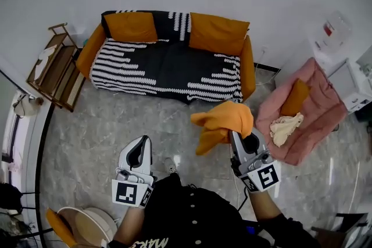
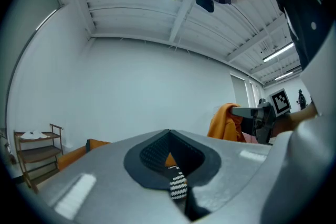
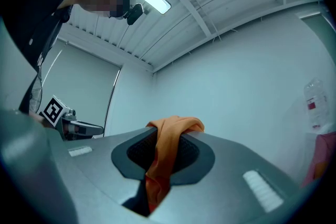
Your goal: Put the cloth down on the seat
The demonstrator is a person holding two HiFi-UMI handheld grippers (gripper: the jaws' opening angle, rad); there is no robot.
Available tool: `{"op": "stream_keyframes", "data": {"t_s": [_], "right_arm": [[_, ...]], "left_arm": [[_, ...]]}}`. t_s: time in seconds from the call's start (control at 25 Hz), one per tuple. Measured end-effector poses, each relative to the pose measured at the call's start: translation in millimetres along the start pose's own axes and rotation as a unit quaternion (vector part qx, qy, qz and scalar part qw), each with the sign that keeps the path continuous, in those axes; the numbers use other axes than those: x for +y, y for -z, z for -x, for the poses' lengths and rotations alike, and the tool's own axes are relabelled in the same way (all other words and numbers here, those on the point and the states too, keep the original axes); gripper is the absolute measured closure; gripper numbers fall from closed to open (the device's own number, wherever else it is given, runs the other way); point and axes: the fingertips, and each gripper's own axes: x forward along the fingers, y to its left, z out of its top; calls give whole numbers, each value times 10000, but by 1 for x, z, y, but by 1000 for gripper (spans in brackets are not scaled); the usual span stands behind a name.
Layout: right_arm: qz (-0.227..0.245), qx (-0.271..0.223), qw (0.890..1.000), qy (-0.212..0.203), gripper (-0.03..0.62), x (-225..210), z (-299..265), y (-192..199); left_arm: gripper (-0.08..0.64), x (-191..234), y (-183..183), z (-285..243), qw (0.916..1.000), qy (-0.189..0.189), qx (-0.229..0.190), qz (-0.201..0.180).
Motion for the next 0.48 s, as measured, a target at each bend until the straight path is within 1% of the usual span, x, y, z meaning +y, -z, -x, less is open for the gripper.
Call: {"op": "stream_keyframes", "data": {"t_s": [0.2,0.48], "right_arm": [[11,-34,10000,72,515,-9,-45,1],[100,-38,9996,278,515,-20,-100,10]], "left_arm": [[560,31,-7,-36,9998,173,-15,-13],[560,83,-9,-80,9995,288,-97,-30]]}}
